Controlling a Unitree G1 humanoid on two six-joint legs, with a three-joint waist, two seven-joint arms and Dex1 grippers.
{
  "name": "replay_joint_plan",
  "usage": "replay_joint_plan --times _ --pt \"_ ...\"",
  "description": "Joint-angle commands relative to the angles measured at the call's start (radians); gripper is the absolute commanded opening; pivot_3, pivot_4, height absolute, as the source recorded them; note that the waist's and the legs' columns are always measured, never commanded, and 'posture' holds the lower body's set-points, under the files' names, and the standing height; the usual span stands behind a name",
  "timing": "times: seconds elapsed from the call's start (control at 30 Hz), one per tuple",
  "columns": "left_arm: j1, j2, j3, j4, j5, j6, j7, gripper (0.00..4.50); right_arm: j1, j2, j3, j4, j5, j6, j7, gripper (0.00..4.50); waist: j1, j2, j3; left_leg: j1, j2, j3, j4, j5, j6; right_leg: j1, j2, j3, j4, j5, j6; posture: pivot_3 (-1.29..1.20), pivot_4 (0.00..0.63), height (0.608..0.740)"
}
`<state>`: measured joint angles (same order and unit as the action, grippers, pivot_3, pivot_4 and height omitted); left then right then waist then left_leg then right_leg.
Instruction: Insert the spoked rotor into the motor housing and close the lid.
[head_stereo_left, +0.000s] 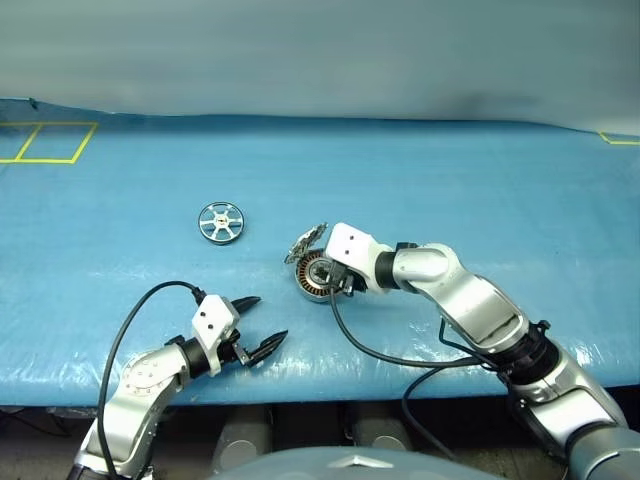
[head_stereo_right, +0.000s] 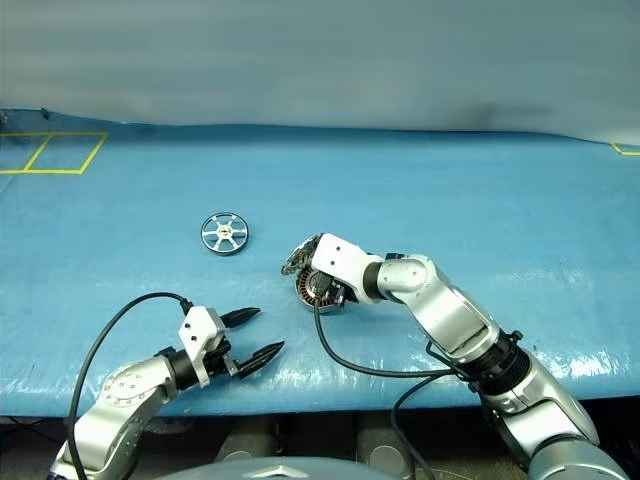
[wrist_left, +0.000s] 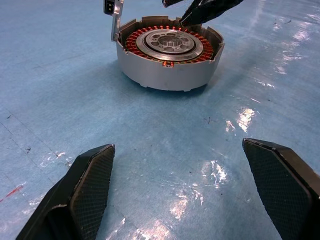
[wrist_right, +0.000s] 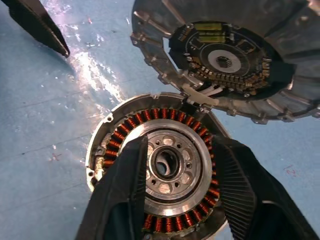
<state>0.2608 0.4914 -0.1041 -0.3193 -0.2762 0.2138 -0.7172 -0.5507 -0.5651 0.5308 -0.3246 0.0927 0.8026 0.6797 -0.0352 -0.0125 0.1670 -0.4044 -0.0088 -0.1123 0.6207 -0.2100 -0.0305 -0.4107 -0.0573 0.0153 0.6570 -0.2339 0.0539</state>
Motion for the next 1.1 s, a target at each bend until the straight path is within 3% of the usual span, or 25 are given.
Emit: replay_joint_plan --times 0.03,0.93,1.1 --pt "0.011 -0.004 0.009 -0.027 0.0 -0.009 0.012 4.5 -0.032 0.005 -0.006 0.011 -0.022 -0.024 0.024 2.27 0.0 0.0 0.0 0.0 0.0 0.0 0.0 0.0 0.0 0.0 0.0 0.0 0.0 0.0 0.0 0.0 0.15 0.74" --pt "0.031 -0.007 0.003 -0.034 -0.002 -0.013 0.022 4.5 0.039 0.058 -0.046 0.009 0.044 0.115 0.065 2.27 0.0 0.0 0.0 0.001 0.0 0.0 0.001 0.0 0.0 0.001 0.0 0.0 0.001 0.0 0.0 0.0 0.15 0.74" --pt "0.033 -0.009 0.003 -0.034 -0.001 -0.015 0.022 4.5 0.039 0.063 -0.044 0.016 0.05 0.124 0.065 1.05 -0.001 0.0 0.0 0.001 0.0 0.0 0.002 0.0 0.0 0.001 0.0 0.0 0.002 0.0 0.0 0.0 0.15 0.74"
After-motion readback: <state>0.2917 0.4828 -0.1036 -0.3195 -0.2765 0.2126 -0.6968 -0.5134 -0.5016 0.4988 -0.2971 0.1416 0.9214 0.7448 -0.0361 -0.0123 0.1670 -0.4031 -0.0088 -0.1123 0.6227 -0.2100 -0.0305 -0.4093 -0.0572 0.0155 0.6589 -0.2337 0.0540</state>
